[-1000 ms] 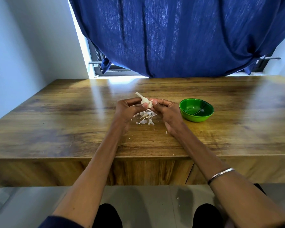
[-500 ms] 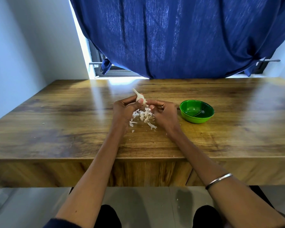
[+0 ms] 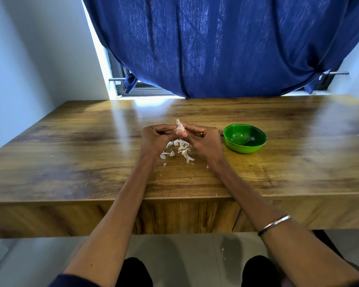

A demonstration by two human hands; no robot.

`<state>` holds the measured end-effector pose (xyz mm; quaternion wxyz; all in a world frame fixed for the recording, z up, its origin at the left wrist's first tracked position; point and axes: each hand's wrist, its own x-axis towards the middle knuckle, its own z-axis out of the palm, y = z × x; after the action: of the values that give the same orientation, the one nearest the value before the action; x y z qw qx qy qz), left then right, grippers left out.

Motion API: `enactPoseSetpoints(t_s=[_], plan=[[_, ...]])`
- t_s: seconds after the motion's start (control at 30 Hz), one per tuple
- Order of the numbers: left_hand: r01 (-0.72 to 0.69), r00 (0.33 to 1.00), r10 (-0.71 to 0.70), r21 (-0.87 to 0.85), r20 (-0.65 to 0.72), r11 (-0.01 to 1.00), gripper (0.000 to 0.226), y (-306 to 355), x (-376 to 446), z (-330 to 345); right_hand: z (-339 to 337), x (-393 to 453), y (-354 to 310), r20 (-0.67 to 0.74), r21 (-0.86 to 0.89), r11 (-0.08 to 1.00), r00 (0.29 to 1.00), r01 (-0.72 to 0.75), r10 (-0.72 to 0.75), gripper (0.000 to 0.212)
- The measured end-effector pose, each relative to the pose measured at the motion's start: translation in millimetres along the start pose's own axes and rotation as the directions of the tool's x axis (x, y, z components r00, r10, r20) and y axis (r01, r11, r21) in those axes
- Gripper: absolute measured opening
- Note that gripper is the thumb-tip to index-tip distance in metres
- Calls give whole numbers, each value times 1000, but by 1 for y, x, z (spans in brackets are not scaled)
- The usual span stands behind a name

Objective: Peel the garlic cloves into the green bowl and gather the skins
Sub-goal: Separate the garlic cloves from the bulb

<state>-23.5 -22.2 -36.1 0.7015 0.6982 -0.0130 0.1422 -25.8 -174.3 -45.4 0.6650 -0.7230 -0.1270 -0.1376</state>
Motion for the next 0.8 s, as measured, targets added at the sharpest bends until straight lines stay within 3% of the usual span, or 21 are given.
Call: enactPoseSetpoints(t_s=[0.37,0.5,0.7,0.8], plan=[[25,999,-25,-11,24,1000,22,-2,1,2,-3,-2,-2,36,298,942,988,-154,151,28],[28,999,-28,-20,16,999,12,-3,0,4,-4,2,1,54,354,911,977,-213,208,22],[45,999,-45,-29,-27,999,10,-1,-1,3,-1,3,-2,56,324,913,968,-248,243,23],[84,993,-90,-81,-78,993,9,-2,-1,3,0,4,0,23,223,949,975,-222,222,24]])
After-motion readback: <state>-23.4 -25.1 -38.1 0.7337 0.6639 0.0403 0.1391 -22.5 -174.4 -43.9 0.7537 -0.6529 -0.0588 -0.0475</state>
